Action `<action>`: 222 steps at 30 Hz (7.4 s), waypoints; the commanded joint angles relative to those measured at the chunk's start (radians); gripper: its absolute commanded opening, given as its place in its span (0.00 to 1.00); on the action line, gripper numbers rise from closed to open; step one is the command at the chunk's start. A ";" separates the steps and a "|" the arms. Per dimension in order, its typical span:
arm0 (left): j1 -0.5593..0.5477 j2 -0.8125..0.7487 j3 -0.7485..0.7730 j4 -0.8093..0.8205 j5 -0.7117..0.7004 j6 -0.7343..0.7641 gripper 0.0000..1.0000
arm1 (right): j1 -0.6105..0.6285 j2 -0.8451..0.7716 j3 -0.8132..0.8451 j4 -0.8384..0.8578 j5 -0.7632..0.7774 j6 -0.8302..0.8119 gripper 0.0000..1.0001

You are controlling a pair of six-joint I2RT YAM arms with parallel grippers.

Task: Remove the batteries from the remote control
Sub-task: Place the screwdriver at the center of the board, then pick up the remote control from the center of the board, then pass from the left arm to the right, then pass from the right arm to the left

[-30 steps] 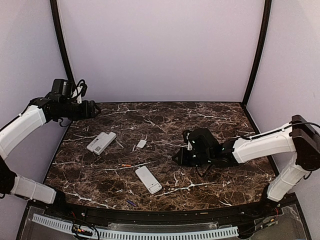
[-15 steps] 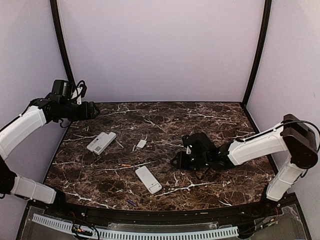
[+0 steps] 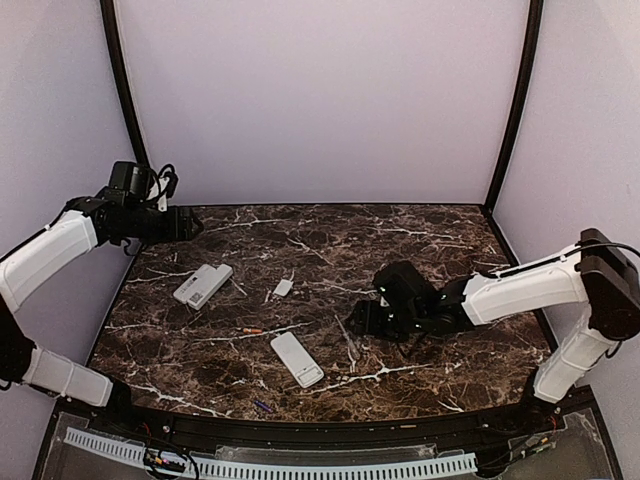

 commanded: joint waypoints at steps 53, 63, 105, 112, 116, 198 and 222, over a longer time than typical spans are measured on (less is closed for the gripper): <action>-0.014 0.441 -0.078 -0.057 -0.092 -0.167 0.57 | -0.071 -0.493 0.021 -0.231 -0.210 -0.288 0.76; -0.116 0.456 -0.062 -0.099 -0.222 -0.189 0.56 | -0.071 -0.501 -0.028 -0.173 -0.294 -0.299 0.75; -0.213 0.052 -0.093 -0.087 0.137 -0.059 0.01 | -0.071 -0.482 0.263 -0.573 -0.133 -0.152 0.75; -0.359 -0.015 -0.101 -0.079 0.218 0.060 0.01 | -0.071 -0.466 0.293 -0.548 -0.277 -0.205 0.76; -0.452 -0.019 -0.083 -0.072 0.261 0.104 0.01 | -0.071 -0.473 0.296 -0.558 -0.336 -0.227 0.76; -0.854 -0.011 -0.138 0.142 -0.007 -0.237 0.80 | -0.160 -0.308 -0.005 0.157 -0.693 0.057 0.00; -0.693 -0.073 -0.335 0.945 0.289 -0.875 0.78 | -0.185 -0.489 0.031 0.431 -0.619 0.013 0.00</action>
